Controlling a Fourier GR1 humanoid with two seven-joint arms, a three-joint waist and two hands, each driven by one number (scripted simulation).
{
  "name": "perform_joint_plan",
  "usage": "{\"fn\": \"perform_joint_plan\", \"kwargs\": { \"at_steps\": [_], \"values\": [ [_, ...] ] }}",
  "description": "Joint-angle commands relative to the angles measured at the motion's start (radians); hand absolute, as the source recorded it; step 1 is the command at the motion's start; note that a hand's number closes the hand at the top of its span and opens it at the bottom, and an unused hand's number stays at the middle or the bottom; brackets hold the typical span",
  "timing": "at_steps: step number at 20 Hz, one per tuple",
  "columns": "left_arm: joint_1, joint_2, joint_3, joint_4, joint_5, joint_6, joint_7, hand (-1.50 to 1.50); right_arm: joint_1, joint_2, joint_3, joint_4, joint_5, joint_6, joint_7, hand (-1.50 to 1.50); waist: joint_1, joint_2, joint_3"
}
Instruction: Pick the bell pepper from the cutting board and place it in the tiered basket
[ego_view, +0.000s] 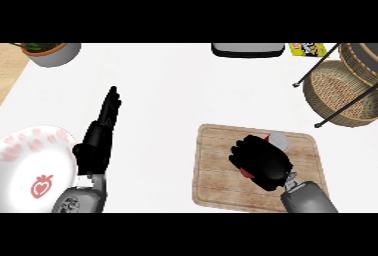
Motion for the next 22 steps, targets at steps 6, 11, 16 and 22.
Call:
{"fn": "perform_joint_plan", "kwargs": {
  "at_steps": [6, 11, 16, 22],
  "values": [
    [0.047, 0.023, 0.024, -0.028, 0.019, -0.011, -0.012, 0.0, 0.123, -0.101, -0.352, 0.094, 0.015, 0.104, 0.346, 1.5, -0.026, 0.005, 0.002],
    [-0.043, 0.005, 0.03, 0.028, 0.003, 0.007, 0.006, 0.0, 0.145, -0.048, -0.386, -0.11, -0.004, 0.182, 0.46, 1.5, -0.017, 0.004, 0.002],
    [-0.015, 0.017, 0.035, -0.041, 0.031, -0.02, 0.057, 0.0, 0.171, -0.103, -0.504, -0.345, -0.084, 0.263, 0.471, 1.5, -0.017, 0.0, 0.002],
    [-0.009, 0.035, 0.054, -0.002, 0.032, -0.029, 0.009, 0.0, 0.086, -0.139, -0.664, -0.633, -0.227, 0.487, 0.51, 1.5, -0.018, 0.0, 0.001]
  ]
}}
